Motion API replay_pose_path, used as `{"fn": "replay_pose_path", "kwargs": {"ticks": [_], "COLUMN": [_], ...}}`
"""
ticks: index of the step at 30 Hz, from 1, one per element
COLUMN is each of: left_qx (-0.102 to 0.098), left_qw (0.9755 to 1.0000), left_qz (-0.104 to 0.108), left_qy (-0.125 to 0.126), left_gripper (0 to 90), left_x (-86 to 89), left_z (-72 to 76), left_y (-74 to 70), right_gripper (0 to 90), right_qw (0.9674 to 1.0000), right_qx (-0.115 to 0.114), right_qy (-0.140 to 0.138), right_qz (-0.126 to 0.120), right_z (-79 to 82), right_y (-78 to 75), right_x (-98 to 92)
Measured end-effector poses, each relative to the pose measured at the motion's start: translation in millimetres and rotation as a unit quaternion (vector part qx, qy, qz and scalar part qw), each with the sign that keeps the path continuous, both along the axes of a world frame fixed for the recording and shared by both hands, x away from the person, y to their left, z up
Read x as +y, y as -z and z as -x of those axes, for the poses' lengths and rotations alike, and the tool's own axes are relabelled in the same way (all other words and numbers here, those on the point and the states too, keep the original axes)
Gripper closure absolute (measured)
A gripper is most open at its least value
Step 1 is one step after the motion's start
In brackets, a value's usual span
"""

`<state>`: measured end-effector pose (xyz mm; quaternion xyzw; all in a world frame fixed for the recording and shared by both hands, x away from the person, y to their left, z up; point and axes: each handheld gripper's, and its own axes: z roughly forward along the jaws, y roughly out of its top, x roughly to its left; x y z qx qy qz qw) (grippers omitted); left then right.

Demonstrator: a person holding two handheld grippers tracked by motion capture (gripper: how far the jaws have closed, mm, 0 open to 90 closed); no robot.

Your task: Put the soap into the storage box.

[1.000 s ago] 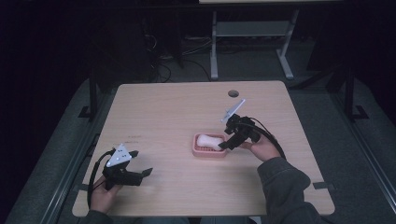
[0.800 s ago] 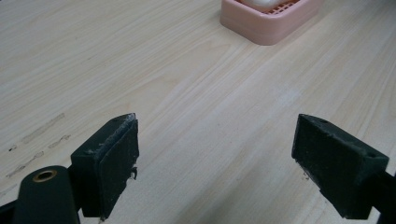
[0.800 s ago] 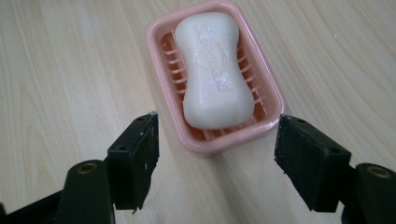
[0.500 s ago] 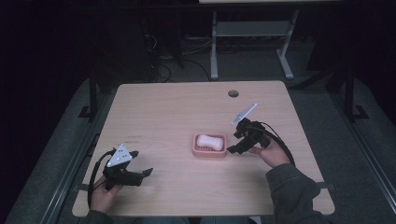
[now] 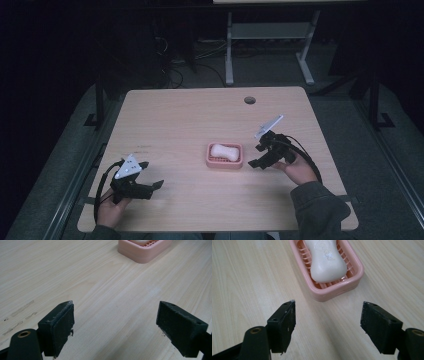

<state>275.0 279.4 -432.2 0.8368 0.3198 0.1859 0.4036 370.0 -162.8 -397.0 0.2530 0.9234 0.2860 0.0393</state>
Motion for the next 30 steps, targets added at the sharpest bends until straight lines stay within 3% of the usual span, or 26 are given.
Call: {"fn": "replay_pose_path", "kwargs": {"ticks": [26, 30], "left_qx": [0.003, 0.002], "left_qw": [1.0000, 0.9999], "left_qz": [-0.004, -0.013], "left_qy": [0.001, 0.006], "left_gripper": [14.5, 14.5], "left_x": [-1.2, -1.2], "left_z": [0.5, 0.4], "left_y": [0.9, 0.5], "right_gripper": [27.8, 27.9], "right_qw": [0.9988, 0.9986], "right_qx": [0.004, 0.004], "right_qy": [0.039, 0.044], "right_qz": [-0.029, -0.029], "right_z": [33.4, 41.2], "right_y": [15.3, 20.2], "right_x": [-40.9, -48.3]}}
